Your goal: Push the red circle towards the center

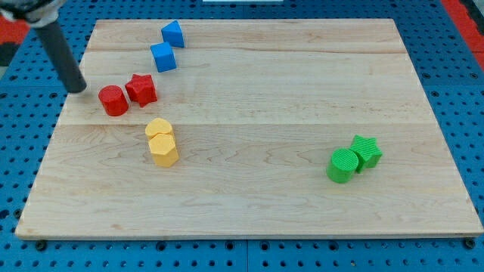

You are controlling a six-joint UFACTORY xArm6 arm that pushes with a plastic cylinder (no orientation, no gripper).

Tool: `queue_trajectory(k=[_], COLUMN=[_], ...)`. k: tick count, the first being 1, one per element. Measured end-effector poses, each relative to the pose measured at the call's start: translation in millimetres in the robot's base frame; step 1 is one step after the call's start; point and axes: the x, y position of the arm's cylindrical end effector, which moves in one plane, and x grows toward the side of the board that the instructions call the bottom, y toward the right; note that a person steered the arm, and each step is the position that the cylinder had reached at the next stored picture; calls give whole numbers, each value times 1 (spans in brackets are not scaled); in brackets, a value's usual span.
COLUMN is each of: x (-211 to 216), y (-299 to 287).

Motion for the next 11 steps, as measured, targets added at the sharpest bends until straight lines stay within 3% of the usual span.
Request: queue_trajectory(k=[2, 3, 4, 5, 6, 9, 10, 11], x=[60, 48, 4, 2, 19, 56, 48, 10], y=[32, -37, -3, 65, 96, 124, 172, 220])
